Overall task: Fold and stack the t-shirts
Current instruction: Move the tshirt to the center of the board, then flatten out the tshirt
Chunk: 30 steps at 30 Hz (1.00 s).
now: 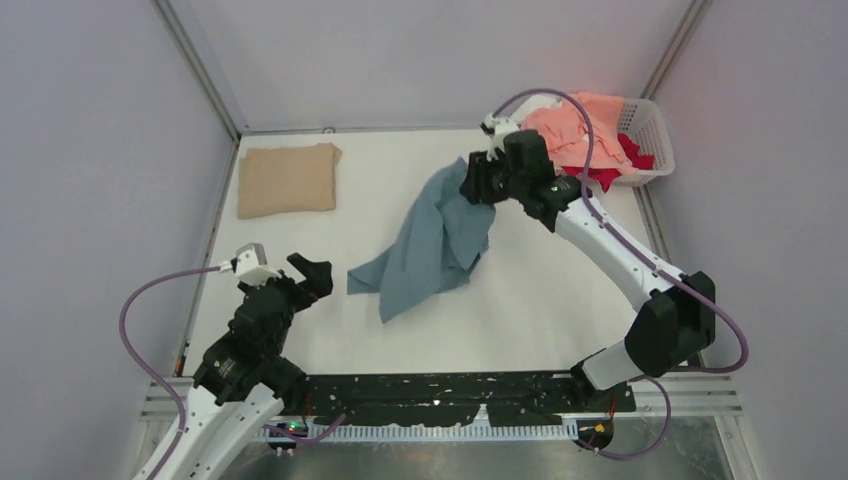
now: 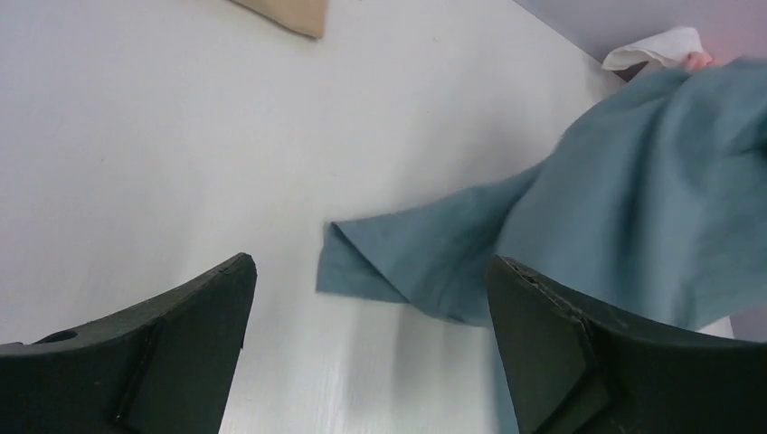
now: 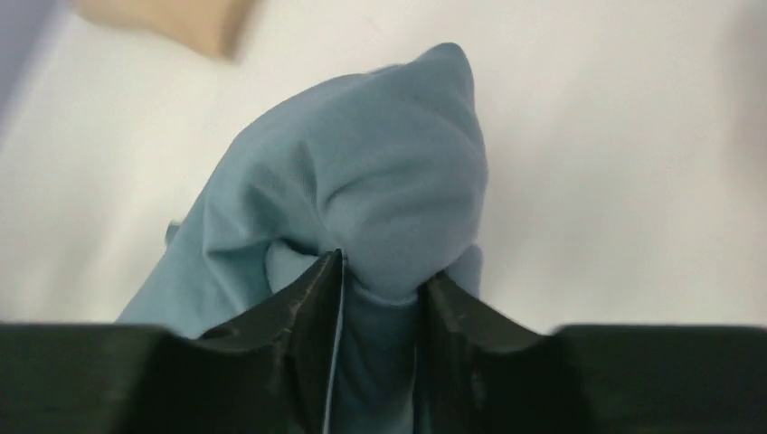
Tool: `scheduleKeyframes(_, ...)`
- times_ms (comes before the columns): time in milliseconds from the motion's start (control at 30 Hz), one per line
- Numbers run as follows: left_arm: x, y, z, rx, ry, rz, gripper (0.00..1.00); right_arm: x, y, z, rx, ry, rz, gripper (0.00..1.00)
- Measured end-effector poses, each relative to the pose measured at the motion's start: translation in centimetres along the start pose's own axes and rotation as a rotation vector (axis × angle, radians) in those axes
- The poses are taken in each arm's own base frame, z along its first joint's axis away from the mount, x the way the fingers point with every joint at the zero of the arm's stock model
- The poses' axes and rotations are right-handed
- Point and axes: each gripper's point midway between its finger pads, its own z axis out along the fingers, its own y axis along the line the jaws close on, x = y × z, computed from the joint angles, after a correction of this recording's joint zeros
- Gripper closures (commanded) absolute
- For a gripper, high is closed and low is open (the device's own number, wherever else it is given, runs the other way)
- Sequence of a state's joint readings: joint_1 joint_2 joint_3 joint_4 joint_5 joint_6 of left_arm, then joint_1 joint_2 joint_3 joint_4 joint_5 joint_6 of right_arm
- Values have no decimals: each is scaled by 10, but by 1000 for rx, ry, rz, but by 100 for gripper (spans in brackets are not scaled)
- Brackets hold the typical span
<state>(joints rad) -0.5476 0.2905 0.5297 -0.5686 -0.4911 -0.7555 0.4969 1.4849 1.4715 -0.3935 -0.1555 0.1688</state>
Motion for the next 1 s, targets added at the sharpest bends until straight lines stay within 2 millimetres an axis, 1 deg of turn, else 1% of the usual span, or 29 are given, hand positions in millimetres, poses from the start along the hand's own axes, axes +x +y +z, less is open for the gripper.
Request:
scheduleKeyframes(33, 2, 3, 0, -10, 1, -1, 1, 38, -21, 7, 62, 73, 36, 19)
scheduleKeyframes(67, 4, 7, 0, -19, 3, -2, 1, 67, -40, 10, 118, 126, 70, 3)
scheduleKeyframes(100, 7, 9, 0, -28, 8, -4, 1, 103, -65, 10, 197, 192, 104, 1)
scheduleKeyframes(133, 10, 12, 1, -39, 12, -5, 1, 135, -88, 4, 278, 252, 135, 4)
scheduleKeyframes(167, 14, 15, 2, -51, 21, -4, 1, 160, -107, -3, 357, 301, 158, 4)
scheduleKeyframes(233, 19, 19, 4, -72, 35, -5, 1, 184, -133, -20, 472, 349, 172, 5)
scheduleKeyframes(267, 23, 21, 6, -83, 48, -2, 1, 187, -140, -29, 524, 353, 167, 5)
scheduleKeyframes(300, 26, 22, 8, -95, 63, 5, 1, 181, -141, -35, 548, 336, 156, 5)
scheduleKeyframes(333, 30, 23, 11, -106, 79, 14, 1, 173, -137, -37, 553, 307, 142, 5)
scheduleKeyframes(367, 35, 24, 13, -119, 98, 24, 1, 162, -128, -41, 554, 265, 116, 5)
scheduleKeyframes(400, 40, 25, 16, -136, 119, 34, 1, 151, -113, -42, 536, 223, 84, 5)
scheduleKeyframes(433, 44, 26, 19, -150, 135, 42, 1, 144, -97, -41, 498, 195, 58, 5)
scheduleKeyframes(467, 50, 29, 22, -172, 162, 50, 1, 136, -69, -37, 429, 158, 12, 5)
scheduleKeyframes(533, 60, 36, 28, -218, 208, 59, 1, 136, -16, -26, 269, 138, -49, 5)
scheduleKeyframes(567, 65, 42, 31, -247, 232, 55, 1, 144, 20, -17, 156, 147, -83, 4)
scheduleKeyframes(600, 67, 47, 33, -275, 250, 39, 1, 153, 43, -10, 87, 168, -103, 4)
scheduleKeyframes(667, 70, 60, 39, -334, 279, -12, 1, 181, 93, 7, -46, 236, -147, 2)
scheduleKeyframes(733, 71, 75, 43, -391, 294, -72, 1, 208, 127, 22, -112, 308, -177, 0)
scheduleKeyframes(767, 71, 81, 43, -412, 296, -101, 1, 220, 143, 31, -134, 340, -190, 2)
scheduleKeyframes(800, 72, 86, 43, -429, 298, -125, 1, 232, 157, 40, -146, 372, -200, 4)
scheduleKeyframes(833, 74, 90, 43, -437, 301, -138, 1, 241, 168, 47, -154, 393, -210, 8)
scheduleKeyframes(900, 77, 93, 42, -441, 306, -158, 1, 256, 188, 62, -156, 429, -224, 14)
scheduleKeyframes(933, 79, 93, 41, -437, 306, -166, 1, 261, 196, 71, -149, 443, -228, 15)
scheduleKeyframes(1000, 81, 93, 39, -427, 301, -181, 1, 266, 202, 85, -125, 456, -227, 19)
